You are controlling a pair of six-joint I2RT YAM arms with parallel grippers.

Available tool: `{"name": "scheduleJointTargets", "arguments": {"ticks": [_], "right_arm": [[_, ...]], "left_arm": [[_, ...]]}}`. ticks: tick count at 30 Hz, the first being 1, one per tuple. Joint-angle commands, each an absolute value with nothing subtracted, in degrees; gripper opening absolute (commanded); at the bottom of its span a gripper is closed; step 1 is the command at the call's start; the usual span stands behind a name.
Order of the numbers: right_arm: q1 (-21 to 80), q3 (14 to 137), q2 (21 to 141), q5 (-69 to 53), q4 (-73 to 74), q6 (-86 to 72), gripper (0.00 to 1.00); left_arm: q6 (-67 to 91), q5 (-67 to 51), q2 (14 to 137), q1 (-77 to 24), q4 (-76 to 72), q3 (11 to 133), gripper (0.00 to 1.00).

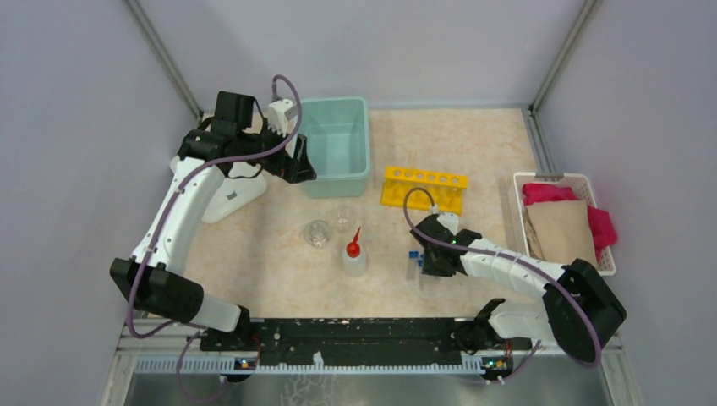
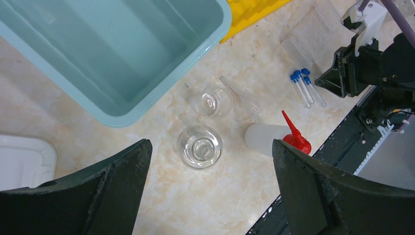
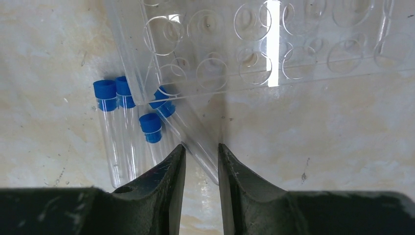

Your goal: Organize the chemistry lab equipment

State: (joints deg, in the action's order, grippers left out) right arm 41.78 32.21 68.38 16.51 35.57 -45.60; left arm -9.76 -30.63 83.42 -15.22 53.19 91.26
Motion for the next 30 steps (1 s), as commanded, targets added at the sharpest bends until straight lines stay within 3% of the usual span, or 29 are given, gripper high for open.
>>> {"name": "scheduleJointTargets", "arguments": {"ticks": [1,9,19,30], "right_arm": [[41.78,32.67,69.13,16.0,32.25,-45.25,0.3],[41.81,33.69,72.78,15.09,30.22,-44.47,0.24],[41.79,36.65,72.16,13.62,30.55,-44.87,0.01],[41.76,49.82,60.92,10.45,36.76,-41.66,0.0]], "left_arm": [[-9.32,-31.02,82.94,-14.85,53.7,92.49,0.99],[-9.71,-30.75,82.63,-14.85,53.31,91.89,0.99],[-10.57,-30.76,82.25,-14.85,53.44,92.02,0.99],[-11.18,-34.71,79.93,-14.85,52.58,91.48,0.99]]}}
